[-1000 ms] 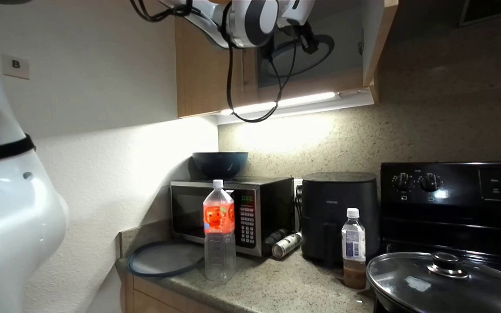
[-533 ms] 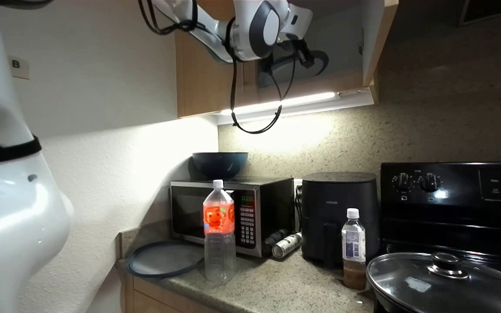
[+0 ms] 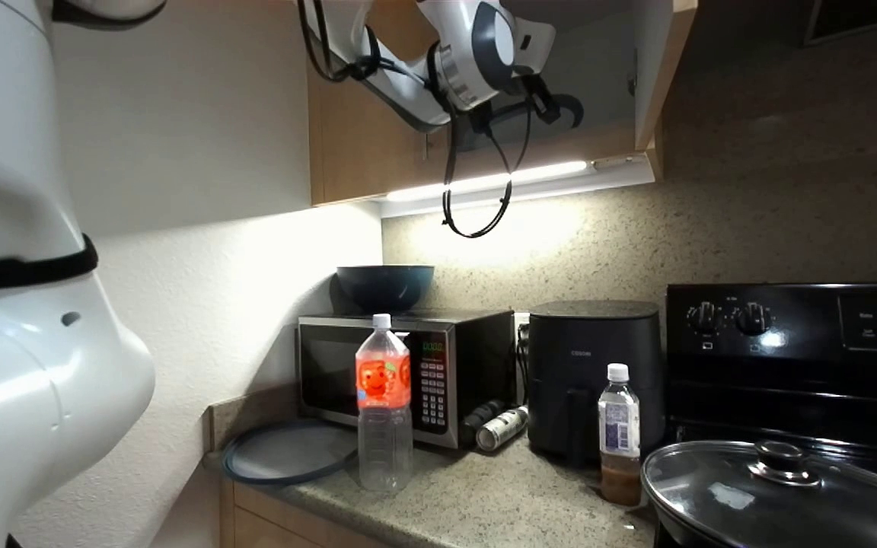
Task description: Remove the lid from the microwave and put it in the top shelf of the cabinet
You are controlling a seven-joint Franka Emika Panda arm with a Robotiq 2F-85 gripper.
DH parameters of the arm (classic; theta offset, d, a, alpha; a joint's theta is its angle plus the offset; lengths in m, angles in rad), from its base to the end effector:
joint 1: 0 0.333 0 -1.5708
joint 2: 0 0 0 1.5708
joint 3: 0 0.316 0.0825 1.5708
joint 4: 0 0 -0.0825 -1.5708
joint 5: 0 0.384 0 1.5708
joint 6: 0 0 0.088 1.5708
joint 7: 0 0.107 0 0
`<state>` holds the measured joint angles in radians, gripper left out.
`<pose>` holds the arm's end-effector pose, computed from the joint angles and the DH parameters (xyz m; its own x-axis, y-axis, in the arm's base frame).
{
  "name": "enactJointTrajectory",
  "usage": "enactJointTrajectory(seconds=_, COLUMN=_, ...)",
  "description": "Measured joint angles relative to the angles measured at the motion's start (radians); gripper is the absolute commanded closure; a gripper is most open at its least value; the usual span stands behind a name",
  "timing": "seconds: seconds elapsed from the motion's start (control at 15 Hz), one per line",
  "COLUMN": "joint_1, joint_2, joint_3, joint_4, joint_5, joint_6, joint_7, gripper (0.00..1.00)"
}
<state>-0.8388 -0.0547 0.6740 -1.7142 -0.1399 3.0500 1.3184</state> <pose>0.5773 -0.0706 0.7603 -0.0899 -0.9084 0.4084 -0.2461 -0.3771 -0.8929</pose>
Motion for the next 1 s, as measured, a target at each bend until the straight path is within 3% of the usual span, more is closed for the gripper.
enactJointTrajectory(seconds=0.13, joint_1=-0.011, joint_2=0.027, joint_3=0.012, joint_4=0.046, joint_5=-0.109, joint_6=-0.038, joint_7=0.079, gripper=0.6)
enactJointTrajectory(seconds=0.4, joint_1=0.003, joint_2=0.093, joint_3=0.023, joint_4=0.134, joint_5=-0.299, joint_6=-0.125, joint_7=0.195, gripper=0.34)
enactJointTrajectory(seconds=0.73, joint_1=0.063, joint_2=0.181, joint_3=0.021, joint_4=0.247, joint_5=-0.422, joint_6=-0.205, joint_7=0.232, gripper=0.03)
enactJointTrajectory(seconds=1.0, joint_1=0.097, joint_2=0.216, joint_3=0.022, joint_4=0.316, joint_5=-0.434, joint_6=-0.274, joint_7=0.217, gripper=0.03)
